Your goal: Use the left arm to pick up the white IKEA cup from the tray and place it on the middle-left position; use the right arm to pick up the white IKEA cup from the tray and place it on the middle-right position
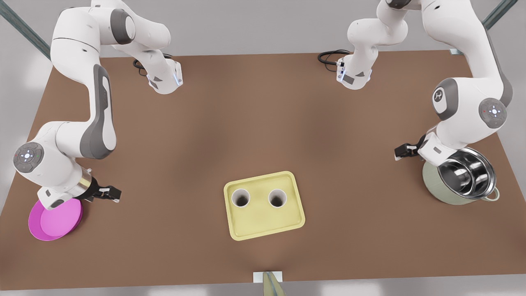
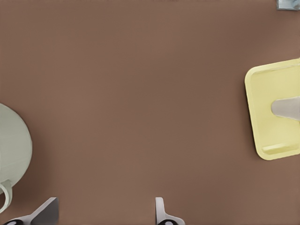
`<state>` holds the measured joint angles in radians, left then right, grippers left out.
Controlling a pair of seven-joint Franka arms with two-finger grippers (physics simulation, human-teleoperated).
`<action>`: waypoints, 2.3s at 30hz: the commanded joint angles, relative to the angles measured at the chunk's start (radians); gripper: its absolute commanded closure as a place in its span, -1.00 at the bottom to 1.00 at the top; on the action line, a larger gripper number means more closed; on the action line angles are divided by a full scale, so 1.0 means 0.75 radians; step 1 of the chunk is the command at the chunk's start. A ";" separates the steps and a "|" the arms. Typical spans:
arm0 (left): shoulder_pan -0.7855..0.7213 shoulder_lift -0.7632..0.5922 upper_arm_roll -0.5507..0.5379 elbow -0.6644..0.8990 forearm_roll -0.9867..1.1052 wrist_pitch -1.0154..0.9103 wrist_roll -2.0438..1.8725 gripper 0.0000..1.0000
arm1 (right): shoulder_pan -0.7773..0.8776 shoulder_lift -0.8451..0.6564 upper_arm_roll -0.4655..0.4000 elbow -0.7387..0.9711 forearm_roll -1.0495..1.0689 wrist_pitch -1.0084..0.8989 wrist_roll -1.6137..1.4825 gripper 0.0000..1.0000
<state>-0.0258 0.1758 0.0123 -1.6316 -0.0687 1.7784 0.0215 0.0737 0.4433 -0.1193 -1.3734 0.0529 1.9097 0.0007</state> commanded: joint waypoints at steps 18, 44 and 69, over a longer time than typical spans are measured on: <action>-0.751 0.672 0.008 0.390 0.094 0.425 -0.931 -1.00 | 0.491 0.315 0.134 0.277 0.001 0.135 0.028 -0.82; -0.782 0.964 0.057 0.556 0.133 0.707 -0.947 -1.00 | 0.493 0.732 0.241 0.461 -0.003 0.233 0.050 -0.76; -0.330 0.326 0.090 -0.234 -0.090 0.824 -0.056 0.67 | 0.256 0.546 0.327 0.467 0.042 -0.206 -0.019 0.59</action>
<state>-0.3187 0.4521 0.0794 -1.7554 -0.0554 2.3168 -0.5893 0.2773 0.8623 0.1247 -1.0236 0.0954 1.8593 0.0233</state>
